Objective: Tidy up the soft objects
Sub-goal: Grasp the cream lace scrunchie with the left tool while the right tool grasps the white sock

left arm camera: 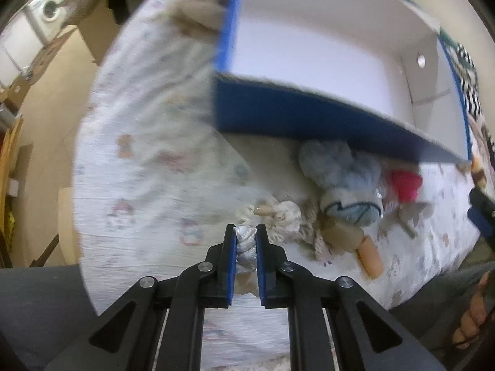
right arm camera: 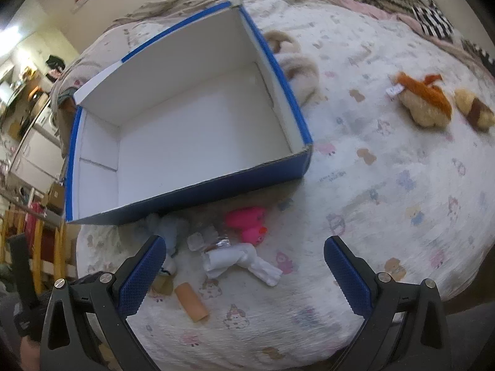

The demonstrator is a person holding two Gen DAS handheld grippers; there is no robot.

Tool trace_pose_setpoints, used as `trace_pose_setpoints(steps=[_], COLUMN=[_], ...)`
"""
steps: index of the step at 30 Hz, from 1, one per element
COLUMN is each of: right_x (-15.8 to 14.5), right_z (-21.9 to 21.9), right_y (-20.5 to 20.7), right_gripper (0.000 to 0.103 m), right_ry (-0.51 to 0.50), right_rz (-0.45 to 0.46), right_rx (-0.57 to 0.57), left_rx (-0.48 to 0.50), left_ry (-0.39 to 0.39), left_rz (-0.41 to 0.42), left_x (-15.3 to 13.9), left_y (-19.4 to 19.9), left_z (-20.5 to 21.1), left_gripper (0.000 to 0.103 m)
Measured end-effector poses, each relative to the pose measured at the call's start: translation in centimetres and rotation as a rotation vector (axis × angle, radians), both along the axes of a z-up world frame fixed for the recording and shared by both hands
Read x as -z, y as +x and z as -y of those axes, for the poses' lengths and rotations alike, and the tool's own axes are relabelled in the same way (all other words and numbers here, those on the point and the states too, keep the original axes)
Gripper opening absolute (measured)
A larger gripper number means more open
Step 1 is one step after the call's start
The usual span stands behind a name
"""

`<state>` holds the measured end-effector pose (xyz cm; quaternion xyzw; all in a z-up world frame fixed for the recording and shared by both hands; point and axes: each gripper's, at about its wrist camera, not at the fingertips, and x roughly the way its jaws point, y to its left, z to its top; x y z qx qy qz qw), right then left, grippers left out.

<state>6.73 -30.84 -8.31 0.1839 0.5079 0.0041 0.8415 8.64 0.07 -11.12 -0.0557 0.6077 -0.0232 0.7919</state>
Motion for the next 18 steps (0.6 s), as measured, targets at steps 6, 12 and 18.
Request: trace_pose_setpoints(steps=[6,12,18], right_x=[2.6,5.6,8.2], right_z=[1.2,-0.4,-1.2], right_y=[1.0,2.0,2.6], right_gripper=[0.103,0.103,0.090], right_ry=[0.117,0.134,0.078], right_rz=[-0.117,-0.227,-0.295], right_rx=[0.049,0.015,0.049], left_rx=[-0.070,-0.133,-0.127], left_ry=[0.000,-0.003,-0.010], left_rz=[0.050,0.056,0.048], left_x=[-1.3,-1.5,-1.2], left_y=[0.2,0.6,0.4], left_z=[-2.2,-2.6,-2.3], left_gripper=[0.010,0.010,0.010])
